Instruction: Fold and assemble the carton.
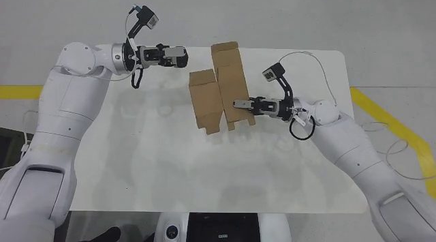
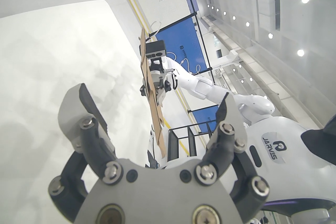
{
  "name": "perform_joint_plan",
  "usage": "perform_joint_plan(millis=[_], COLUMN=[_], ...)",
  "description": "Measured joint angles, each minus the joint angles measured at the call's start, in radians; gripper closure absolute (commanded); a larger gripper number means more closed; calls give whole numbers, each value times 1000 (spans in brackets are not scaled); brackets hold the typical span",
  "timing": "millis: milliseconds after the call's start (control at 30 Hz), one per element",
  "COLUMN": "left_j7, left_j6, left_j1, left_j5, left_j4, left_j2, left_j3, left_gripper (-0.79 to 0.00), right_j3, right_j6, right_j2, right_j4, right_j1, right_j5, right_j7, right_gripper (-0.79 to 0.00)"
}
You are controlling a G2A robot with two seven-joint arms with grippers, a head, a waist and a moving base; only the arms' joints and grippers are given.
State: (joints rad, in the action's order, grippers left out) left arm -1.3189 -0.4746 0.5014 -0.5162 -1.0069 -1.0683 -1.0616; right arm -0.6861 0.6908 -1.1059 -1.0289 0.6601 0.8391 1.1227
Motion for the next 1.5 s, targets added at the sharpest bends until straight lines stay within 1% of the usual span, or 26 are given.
perform_joint_plan(millis=[167, 367, 533, 900, 933, 967, 1000, 1033, 1067, 1500], left_j7=[23, 24, 32, 70, 70, 69, 68, 68, 67, 65], left_j6=[1, 28, 41, 58, 61, 63, 64, 65, 67, 77], left_j1=[46, 95, 117, 145, 147, 150, 153, 155, 158, 171], left_j5=[41, 38, 54, 104, 105, 109, 111, 112, 113, 122], left_j4=[-49, -101, -125, -166, -170, -176, -181, -185, -191, -214], left_j2=[7, 10, 10, 6, 6, 6, 6, 6, 6, 7], left_j3=[-3, 1, 9, 34, 35, 38, 40, 41, 41, 39], left_gripper=[-785, -785, -785, -785, -739, -570, -348, -200, 0, 0], right_j3=[-12, -25, -35, -65, -67, -71, -74, -76, -80, -119], right_j6=[-25, -66, -71, -73, -73, -73, -73, -73, -72, -78], right_j2=[-13, -23, -33, -50, -51, -52, -53, -54, -56, -66], right_j4=[34, 40, 38, 33, 33, 33, 33, 33, 33, 38], right_j1=[-8, -10, -5, 2, 3, 4, 5, 6, 7, 25], right_j5=[-48, -110, -126, -143, -145, -148, -150, -152, -156, -179], right_j7=[-67, -136, -150, -141, -142, -142, -142, -143, -145, -138], right_gripper=[0, 0, 0, 0, 0, 0, 0, 0, 0, 0])
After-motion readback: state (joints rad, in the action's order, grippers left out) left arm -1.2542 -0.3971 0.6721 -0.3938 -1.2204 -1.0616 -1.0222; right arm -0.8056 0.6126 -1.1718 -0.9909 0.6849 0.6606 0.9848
